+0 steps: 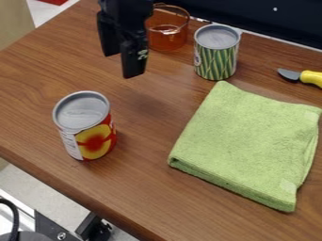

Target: Can putto the bottom left part of the table

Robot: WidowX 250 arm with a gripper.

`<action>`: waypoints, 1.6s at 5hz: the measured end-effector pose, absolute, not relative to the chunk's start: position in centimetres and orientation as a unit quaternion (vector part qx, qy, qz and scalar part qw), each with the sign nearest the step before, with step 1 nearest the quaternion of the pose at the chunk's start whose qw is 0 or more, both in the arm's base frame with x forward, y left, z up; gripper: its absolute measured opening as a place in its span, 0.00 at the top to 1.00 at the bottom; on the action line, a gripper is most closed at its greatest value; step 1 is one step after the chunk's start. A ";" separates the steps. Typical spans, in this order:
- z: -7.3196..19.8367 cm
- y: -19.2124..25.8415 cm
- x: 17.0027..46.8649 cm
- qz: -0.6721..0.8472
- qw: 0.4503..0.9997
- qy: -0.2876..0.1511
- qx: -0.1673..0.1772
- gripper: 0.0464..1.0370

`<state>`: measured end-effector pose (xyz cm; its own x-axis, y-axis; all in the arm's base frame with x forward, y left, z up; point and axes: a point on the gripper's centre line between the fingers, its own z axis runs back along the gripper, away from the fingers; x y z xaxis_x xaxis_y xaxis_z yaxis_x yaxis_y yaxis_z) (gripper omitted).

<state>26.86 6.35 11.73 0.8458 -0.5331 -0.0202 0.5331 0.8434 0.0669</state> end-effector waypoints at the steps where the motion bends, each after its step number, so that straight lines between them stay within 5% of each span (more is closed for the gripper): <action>1: 10.9 5.6 25.2 -0.397 0.917 -0.020 0.034 0.04; 2: 10.9 4.9 23.5 -0.499 0.865 -0.042 0.030 0.04; 4: 10.5 3.5 20.5 -0.532 0.845 -0.049 0.005 0.04; 7: 8.3 4.3 19.5 -0.645 0.759 -0.030 0.086 0.04; 8: 8.2 4.9 19.8 -0.685 0.723 -0.011 0.088 0.04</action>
<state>19.81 4.88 8.24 0.0622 -0.9925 -0.1050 0.9887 0.0469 0.1423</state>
